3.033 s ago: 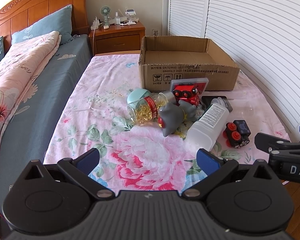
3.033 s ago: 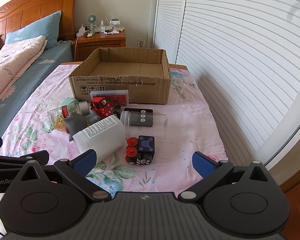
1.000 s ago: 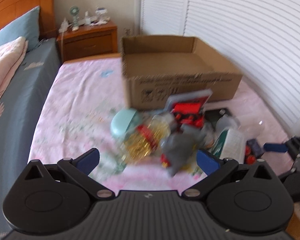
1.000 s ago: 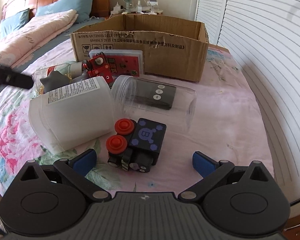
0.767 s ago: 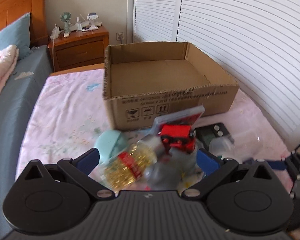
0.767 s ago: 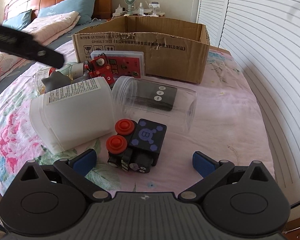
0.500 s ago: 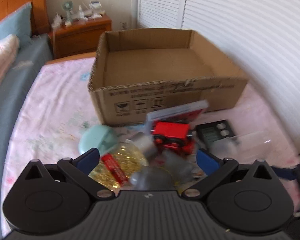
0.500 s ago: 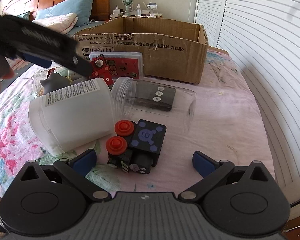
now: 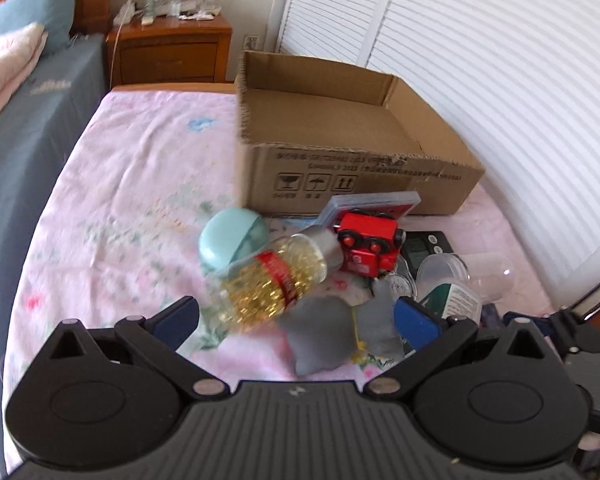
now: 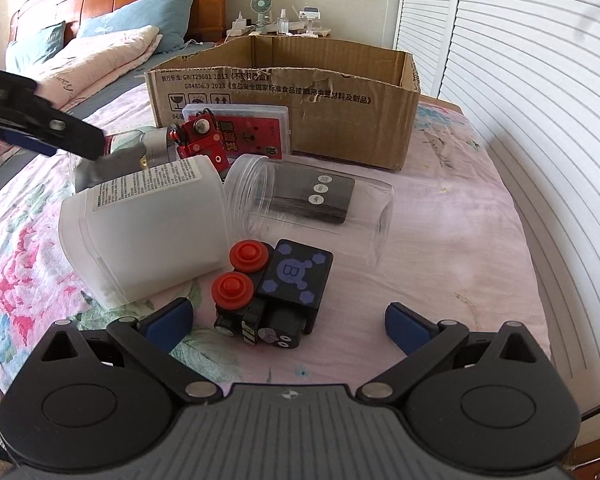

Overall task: Organize rigid objects
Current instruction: 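Grasp the grey cat figurine with the left tool while the right tool grasps the black-blue cube toy, then carry the cat into the cardboard box and open the left tool while the right tool carries the cube, then lower the cube toy into the box and open the right tool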

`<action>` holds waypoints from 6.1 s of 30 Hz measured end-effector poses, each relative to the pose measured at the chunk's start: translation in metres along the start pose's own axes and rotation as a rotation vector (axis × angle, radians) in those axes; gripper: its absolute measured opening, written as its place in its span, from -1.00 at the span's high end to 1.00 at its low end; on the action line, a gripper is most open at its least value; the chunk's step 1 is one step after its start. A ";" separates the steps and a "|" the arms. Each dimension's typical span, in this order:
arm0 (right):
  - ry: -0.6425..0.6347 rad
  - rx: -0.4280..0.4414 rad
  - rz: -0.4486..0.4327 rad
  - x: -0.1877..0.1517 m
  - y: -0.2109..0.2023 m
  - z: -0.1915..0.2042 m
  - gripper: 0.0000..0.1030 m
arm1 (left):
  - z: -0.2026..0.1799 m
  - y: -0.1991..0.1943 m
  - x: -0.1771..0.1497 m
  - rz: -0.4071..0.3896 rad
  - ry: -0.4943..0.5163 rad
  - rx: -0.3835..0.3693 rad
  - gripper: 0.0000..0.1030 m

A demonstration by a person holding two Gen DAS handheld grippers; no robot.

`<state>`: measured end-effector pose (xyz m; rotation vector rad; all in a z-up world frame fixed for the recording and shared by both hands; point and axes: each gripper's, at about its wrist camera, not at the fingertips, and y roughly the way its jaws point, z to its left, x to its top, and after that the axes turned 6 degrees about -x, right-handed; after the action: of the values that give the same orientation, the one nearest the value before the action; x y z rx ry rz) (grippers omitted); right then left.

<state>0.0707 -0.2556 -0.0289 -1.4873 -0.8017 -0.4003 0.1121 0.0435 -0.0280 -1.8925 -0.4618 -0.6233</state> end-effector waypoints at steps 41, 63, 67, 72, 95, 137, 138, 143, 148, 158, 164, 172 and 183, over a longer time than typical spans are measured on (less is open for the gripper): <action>-0.019 -0.036 -0.024 -0.002 -0.008 -0.013 -0.71 | 0.012 -0.018 -0.032 0.010 0.427 0.203 -0.98; -0.058 -0.001 -0.036 0.001 -0.010 -0.006 -0.54 | -0.007 0.014 -0.053 0.063 0.596 -0.113 -0.45; -0.058 0.012 -0.034 0.004 -0.009 -0.002 -0.43 | -0.003 0.019 -0.052 0.084 0.615 -0.150 -0.32; -0.051 0.014 -0.033 0.007 -0.006 0.001 -0.30 | -0.001 0.020 -0.046 0.097 0.654 -0.203 -0.07; -0.096 -0.006 0.008 0.015 -0.025 -0.002 -0.08 | -0.001 0.001 -0.037 0.130 0.589 -0.166 0.14; -0.128 0.026 -0.115 0.206 0.009 -0.036 -0.08 | -0.010 0.090 0.179 -0.051 0.435 0.046 -0.69; -0.128 0.026 -0.111 0.207 0.012 -0.036 -0.08 | -0.009 0.086 0.177 -0.053 0.431 0.044 -0.71; -0.126 0.020 -0.090 0.214 0.026 -0.034 -0.08 | -0.008 0.060 0.165 -0.079 0.416 -0.002 -0.80; -0.121 0.003 -0.065 0.228 0.044 -0.035 -0.08 | -0.007 0.037 0.145 -0.047 0.402 0.016 -0.85; -0.085 -0.085 -0.089 0.259 0.061 -0.035 -0.95 | -0.004 0.009 0.096 -0.054 0.387 0.060 -0.85; -0.051 -0.051 -0.080 0.239 0.045 -0.037 -1.00 | -0.006 -0.001 0.075 -0.041 0.360 0.038 -0.86; -0.091 -0.061 -0.041 0.190 0.020 -0.020 -1.00 | -0.017 -0.012 0.047 -0.030 0.346 0.051 -0.86; -0.049 -0.053 0.014 0.109 0.017 -0.010 -1.00 | -0.015 -0.023 0.012 -0.054 0.244 0.089 -0.87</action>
<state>0.1599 -0.2386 0.0352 -1.5560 -0.8244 -0.3786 0.1048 0.0389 0.0010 -1.6981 -0.3770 -0.8449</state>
